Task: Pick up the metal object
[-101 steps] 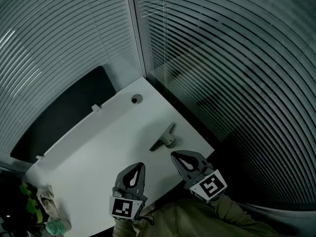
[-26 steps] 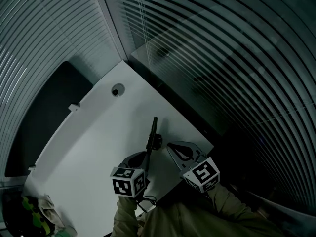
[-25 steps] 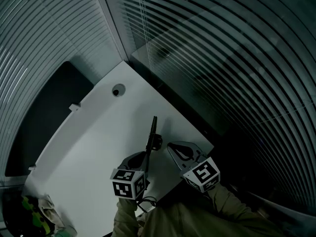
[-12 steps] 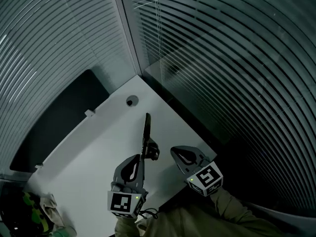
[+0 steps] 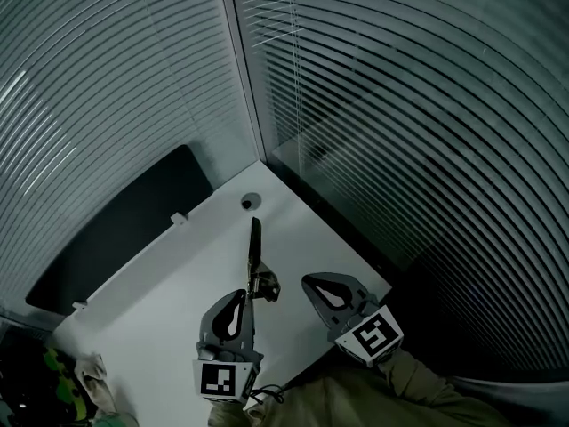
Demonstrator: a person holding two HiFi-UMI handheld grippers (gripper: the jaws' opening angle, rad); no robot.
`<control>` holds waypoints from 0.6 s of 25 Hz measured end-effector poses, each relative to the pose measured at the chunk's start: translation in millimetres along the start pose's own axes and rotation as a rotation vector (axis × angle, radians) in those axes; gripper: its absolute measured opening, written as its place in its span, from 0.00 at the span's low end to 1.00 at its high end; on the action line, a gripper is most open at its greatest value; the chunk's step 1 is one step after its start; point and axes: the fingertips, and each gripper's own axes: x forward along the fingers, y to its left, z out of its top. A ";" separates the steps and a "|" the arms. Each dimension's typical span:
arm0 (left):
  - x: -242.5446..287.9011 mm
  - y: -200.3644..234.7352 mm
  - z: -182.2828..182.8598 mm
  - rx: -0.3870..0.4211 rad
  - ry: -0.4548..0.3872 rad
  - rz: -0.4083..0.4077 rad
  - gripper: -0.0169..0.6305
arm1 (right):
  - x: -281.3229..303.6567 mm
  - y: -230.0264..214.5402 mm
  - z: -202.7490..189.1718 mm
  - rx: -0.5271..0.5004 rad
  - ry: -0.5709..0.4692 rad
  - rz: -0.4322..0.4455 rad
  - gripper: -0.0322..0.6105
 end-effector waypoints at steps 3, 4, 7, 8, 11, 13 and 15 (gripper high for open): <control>-7.0 0.5 1.9 -0.005 -0.020 0.008 0.07 | -0.7 9.5 4.5 -0.012 -0.013 0.015 0.05; -11.4 0.4 2.8 -0.002 -0.023 0.009 0.07 | -2.1 14.7 6.9 -0.016 -0.016 0.017 0.05; -26.1 0.1 4.1 0.005 -0.025 0.009 0.07 | -6.0 31.9 13.7 -0.035 -0.023 0.027 0.05; -28.8 0.5 4.0 0.005 -0.027 0.010 0.07 | -5.9 35.8 14.2 -0.044 -0.021 0.033 0.05; -34.5 2.3 4.6 -0.004 -0.037 0.015 0.07 | -4.7 42.7 15.3 -0.060 -0.014 0.047 0.05; -40.1 2.3 4.9 -0.007 -0.036 0.014 0.07 | -6.0 47.4 17.8 -0.058 -0.016 0.045 0.05; -43.9 2.6 4.6 -0.003 -0.037 0.017 0.07 | -7.1 50.8 18.7 -0.061 -0.018 0.045 0.05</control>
